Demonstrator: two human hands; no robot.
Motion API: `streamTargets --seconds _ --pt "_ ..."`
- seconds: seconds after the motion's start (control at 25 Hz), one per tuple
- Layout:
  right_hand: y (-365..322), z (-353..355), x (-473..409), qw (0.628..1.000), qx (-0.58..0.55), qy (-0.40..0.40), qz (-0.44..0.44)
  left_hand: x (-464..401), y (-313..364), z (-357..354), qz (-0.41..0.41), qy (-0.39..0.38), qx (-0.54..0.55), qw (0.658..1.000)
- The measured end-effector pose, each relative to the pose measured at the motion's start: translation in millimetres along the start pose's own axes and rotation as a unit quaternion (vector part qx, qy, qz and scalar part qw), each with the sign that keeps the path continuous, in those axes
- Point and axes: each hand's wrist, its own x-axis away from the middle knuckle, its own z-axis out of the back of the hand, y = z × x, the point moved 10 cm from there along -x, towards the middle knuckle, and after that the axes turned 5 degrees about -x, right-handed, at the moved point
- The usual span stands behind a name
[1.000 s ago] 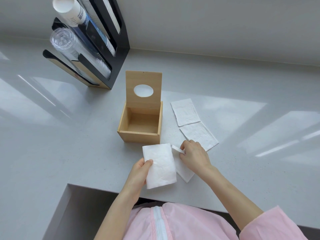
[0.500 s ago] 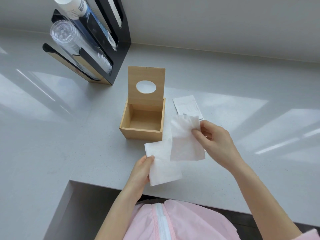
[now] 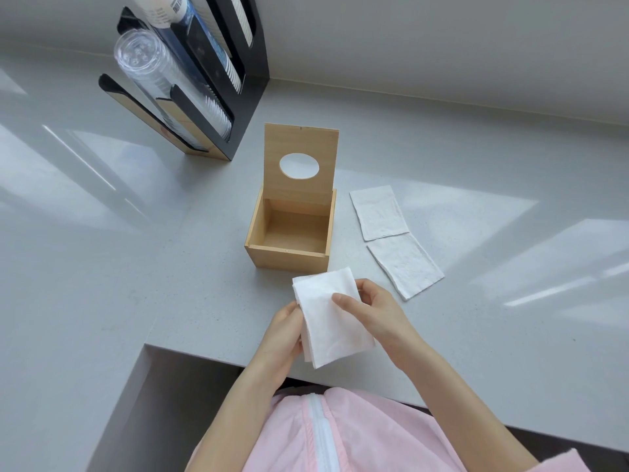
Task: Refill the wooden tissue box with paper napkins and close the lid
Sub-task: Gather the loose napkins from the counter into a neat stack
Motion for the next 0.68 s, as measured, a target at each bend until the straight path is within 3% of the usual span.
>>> streamTargets --seconds 0.48,0.68 --pt "10 13 -8 0.995 0.015 0.101 0.019 -4 -5 -4 0.024 -0.012 0.072 0.997" --pt "14 17 -7 0.993 0.035 0.104 0.034 -6 -5 -11 0.008 -0.027 0.014 1.000"
